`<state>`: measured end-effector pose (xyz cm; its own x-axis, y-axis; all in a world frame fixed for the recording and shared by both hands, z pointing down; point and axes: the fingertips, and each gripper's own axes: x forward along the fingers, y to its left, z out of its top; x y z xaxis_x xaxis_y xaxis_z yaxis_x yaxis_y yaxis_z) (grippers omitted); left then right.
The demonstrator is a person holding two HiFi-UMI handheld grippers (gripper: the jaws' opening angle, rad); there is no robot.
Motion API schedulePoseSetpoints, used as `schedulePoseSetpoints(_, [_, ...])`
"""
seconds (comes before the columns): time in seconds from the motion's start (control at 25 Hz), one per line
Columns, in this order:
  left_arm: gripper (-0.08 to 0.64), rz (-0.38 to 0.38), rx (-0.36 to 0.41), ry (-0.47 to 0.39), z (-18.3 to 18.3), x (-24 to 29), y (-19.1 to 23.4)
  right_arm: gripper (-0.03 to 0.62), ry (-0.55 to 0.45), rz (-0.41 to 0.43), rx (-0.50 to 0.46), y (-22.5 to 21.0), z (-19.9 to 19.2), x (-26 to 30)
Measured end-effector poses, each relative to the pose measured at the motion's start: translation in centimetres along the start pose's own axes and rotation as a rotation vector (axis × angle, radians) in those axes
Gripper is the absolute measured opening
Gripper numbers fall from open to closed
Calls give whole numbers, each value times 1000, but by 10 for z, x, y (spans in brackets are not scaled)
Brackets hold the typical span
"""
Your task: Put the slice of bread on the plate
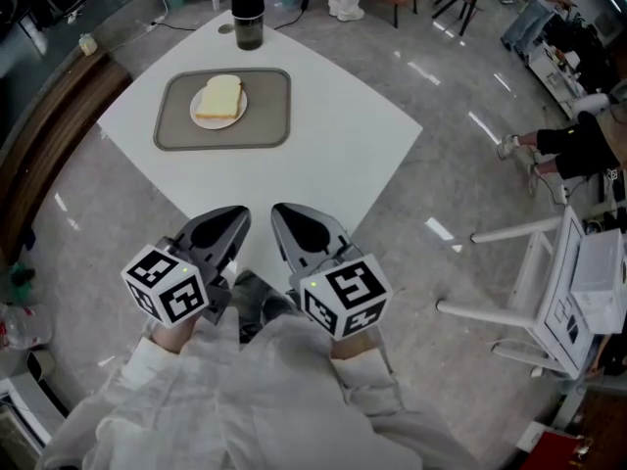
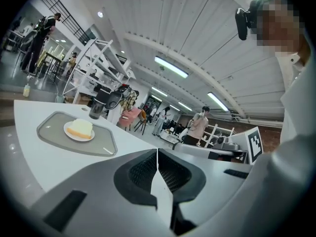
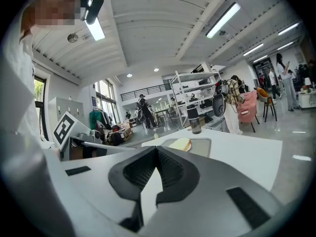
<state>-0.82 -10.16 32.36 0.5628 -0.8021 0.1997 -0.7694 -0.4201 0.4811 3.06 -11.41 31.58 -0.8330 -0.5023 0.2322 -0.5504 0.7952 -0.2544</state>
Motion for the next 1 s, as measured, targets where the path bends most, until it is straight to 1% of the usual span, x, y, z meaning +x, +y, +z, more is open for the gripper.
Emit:
schedulePoseSetpoints(0.44, [15,0,-3,4,-7,-4,-9,14,5,0,-18,7,-5,-9])
schedulePoseSetpoints(0.8, [15,12,6,-12,-8,-8,-16,14,8,4,-25,8,-6,-17])
schedulePoseSetpoints(1.0, [15,11,4,-3,-14,-10,-22,14,18,11,-24,12,-11,-20])
